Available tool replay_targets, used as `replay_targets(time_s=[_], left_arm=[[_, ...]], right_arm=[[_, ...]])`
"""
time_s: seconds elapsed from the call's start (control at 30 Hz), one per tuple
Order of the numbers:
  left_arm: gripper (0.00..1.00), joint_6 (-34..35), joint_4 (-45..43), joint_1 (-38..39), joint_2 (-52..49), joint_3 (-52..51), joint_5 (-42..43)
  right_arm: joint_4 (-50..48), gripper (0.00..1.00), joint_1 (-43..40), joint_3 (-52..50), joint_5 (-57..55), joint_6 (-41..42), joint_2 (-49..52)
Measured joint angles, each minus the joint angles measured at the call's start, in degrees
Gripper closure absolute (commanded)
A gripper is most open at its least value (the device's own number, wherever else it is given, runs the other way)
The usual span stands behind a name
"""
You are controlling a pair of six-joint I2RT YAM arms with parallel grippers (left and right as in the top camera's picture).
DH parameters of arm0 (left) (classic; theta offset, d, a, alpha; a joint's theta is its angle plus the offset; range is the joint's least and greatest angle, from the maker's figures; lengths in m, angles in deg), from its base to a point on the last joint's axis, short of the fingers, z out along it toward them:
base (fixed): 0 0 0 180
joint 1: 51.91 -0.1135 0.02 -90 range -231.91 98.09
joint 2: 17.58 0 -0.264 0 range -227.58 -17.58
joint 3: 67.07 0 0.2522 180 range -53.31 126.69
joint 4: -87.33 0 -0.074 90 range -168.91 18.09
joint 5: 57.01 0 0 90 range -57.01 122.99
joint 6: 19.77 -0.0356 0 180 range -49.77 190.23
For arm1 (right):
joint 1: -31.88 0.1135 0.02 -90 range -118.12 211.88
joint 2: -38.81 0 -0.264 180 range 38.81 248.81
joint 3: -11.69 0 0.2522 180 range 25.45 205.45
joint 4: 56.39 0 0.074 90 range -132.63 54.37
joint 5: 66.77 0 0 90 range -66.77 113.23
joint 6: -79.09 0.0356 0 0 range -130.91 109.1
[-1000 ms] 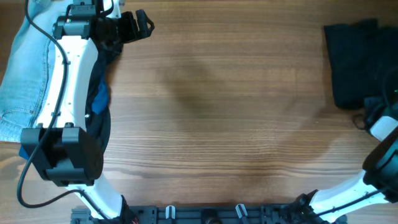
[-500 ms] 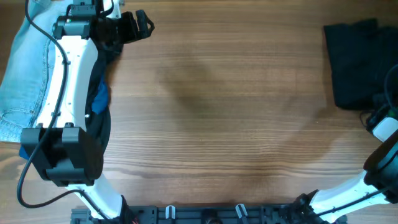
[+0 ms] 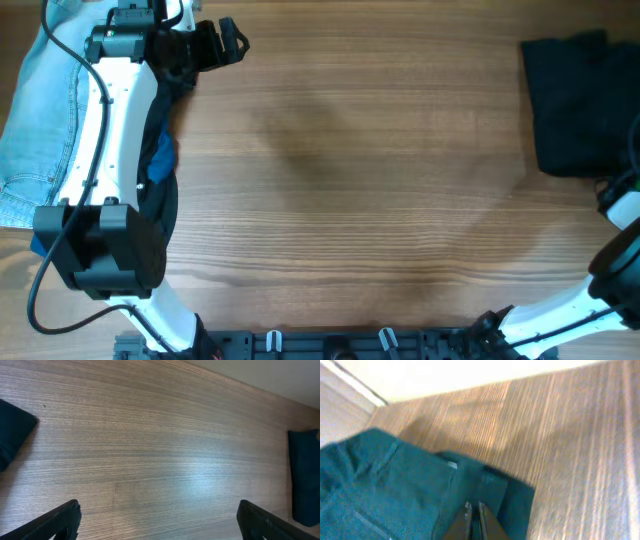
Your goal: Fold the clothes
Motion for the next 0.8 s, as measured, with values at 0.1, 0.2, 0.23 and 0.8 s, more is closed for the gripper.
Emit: replay_targets(time_s=[0.1,0.2,0.23,0.8], left_arm=[[0.0,0.0,0.0,0.0,0.0,0.0,0.15],[0.0,0.0,-0.35,0.0,0.0,0.0,0.33],[0.0,0.0,-0.72,0.0,0.0,0.0,0.37],[0.0,-4.96,-3.39,0.31,11.28,-0.22,0.59]], right_arm=[[1.07,0.01,-1.33,1.01,1.64,-0.59,0.0],[3.91,0.01,-1.66,1.49,5.73,-0.59,-0.13],[4.76,0.0,-1.66,1.51,6.84,-0.76,-0.35],[8.52,0.0,-1.18,2.21,44.92,-3.58,-35.74]])
